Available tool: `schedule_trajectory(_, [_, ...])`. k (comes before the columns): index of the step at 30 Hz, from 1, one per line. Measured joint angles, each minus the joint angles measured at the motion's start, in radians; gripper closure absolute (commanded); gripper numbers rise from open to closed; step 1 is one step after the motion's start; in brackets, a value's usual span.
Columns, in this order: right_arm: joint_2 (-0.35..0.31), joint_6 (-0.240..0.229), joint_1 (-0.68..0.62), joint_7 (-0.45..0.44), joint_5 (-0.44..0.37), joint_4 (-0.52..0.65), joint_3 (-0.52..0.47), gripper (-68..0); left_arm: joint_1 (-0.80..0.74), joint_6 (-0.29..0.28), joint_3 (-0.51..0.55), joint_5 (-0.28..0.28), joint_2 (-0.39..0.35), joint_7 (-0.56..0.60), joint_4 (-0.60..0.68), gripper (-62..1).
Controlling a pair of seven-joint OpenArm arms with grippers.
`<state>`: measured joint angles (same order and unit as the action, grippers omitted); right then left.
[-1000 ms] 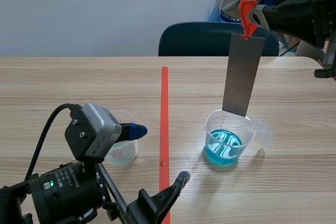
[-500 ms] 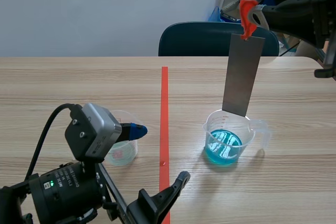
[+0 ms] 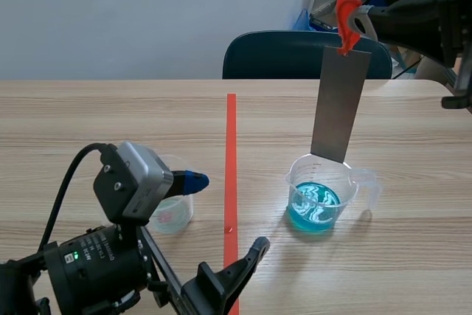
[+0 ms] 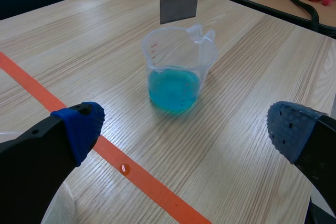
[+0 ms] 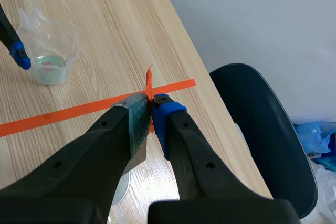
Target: Do the redox reaction experiment
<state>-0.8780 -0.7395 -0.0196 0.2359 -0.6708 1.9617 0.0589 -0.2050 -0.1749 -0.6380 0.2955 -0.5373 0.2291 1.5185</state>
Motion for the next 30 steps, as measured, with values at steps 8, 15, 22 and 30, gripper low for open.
schedule_trajectory(8, [0.000, 0.000, 0.000, 0.000, 0.000, 0.000, 0.000, -0.8, 0.000, 0.000, 0.000, 0.000, 0.000, 0.000, 0.000, -62.3])
schedule_trajectory(15, [0.000, 0.000, 0.000, -0.023, 0.000, 0.000, 0.000, -0.9, 0.000, 0.004, 0.000, 0.000, 0.000, 0.000, 0.000, -62.3])
schedule_trajectory(22, [0.000, 0.000, -0.009, -0.073, 0.011, -0.003, 0.000, -0.9, 0.000, 0.004, 0.000, 0.000, 0.000, 0.000, 0.000, -62.3])
schedule_trajectory(30, [0.000, 0.000, -0.014, -0.145, 0.061, -0.061, 0.000, -0.9, 0.000, 0.007, 0.000, 0.000, 0.000, 0.000, 0.000, -62.3])
